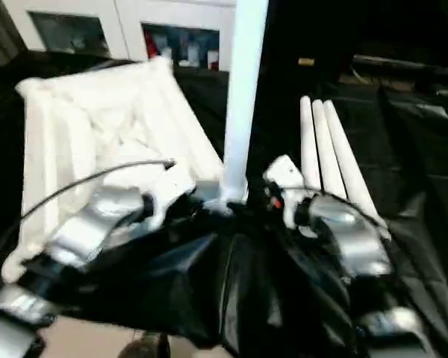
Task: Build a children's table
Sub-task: Insert table leg to table base, then rotate leg to tighten
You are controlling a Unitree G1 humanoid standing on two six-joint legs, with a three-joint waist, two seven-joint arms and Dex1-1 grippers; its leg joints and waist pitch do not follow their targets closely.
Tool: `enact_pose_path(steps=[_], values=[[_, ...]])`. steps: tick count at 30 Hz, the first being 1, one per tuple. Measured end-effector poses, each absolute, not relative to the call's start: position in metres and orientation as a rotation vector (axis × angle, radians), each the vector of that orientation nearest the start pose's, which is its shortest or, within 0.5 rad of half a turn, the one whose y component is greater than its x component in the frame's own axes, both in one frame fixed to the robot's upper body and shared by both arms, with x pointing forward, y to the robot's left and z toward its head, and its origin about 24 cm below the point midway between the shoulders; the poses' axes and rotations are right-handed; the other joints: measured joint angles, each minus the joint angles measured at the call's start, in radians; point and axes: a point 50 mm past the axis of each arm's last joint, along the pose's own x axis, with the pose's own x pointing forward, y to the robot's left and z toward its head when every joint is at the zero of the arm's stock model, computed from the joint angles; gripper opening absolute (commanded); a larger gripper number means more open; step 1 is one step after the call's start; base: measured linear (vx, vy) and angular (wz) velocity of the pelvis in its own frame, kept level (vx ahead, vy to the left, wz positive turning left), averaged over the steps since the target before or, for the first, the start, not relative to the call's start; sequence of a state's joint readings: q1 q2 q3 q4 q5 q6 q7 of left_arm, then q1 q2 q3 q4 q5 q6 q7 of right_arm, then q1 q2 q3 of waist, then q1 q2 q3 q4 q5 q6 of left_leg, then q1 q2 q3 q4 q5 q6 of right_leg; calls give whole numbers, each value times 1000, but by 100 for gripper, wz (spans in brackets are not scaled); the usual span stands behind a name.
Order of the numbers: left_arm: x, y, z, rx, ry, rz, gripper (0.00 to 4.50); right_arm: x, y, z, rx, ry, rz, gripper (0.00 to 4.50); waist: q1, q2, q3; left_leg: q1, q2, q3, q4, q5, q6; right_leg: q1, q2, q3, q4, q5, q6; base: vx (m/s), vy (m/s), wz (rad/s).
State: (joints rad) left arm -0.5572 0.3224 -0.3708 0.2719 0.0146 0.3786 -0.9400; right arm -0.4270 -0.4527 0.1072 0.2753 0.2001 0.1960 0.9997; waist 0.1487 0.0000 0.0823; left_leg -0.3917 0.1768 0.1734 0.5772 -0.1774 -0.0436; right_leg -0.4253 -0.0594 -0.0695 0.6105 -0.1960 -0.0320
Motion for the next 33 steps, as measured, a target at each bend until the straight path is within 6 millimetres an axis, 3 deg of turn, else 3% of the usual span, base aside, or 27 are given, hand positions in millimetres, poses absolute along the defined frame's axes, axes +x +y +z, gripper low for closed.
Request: enact_pose_path(steps=[4,20,21,27,33], values=[[308,90,72,455,397,-1229,0,305,-165,93,-251,175,1074,358,4,0,0,6,1,0,2,-2,-6,9,-1,0,0,2,1,0,0,0],[304,89,73,465,391,-1289,0,304,-157,75,-305,235,1078,358,21,0,0,4,2,0,16,1,-2,9,-1,0,9,5,1,0,0,0],[304,89,73,466,391,-1290,0,304,-157,75,-309,235,1078,332,21,0,0,4,2,0,17,1,-2,9,-1,0,10,5,1,0,0,0],[305,90,72,470,394,-1286,0,304,-154,73,-306,236,1085,286,21,0,0,4,2,0,21,1,-2,8,-1,0,15,5,1,0,0,0],[305,91,71,471,401,-1283,0,304,-153,71,-297,235,1082,275,20,0,-1,4,3,-1,24,-2,-6,8,-2,1,18,5,1,0,0,0]])
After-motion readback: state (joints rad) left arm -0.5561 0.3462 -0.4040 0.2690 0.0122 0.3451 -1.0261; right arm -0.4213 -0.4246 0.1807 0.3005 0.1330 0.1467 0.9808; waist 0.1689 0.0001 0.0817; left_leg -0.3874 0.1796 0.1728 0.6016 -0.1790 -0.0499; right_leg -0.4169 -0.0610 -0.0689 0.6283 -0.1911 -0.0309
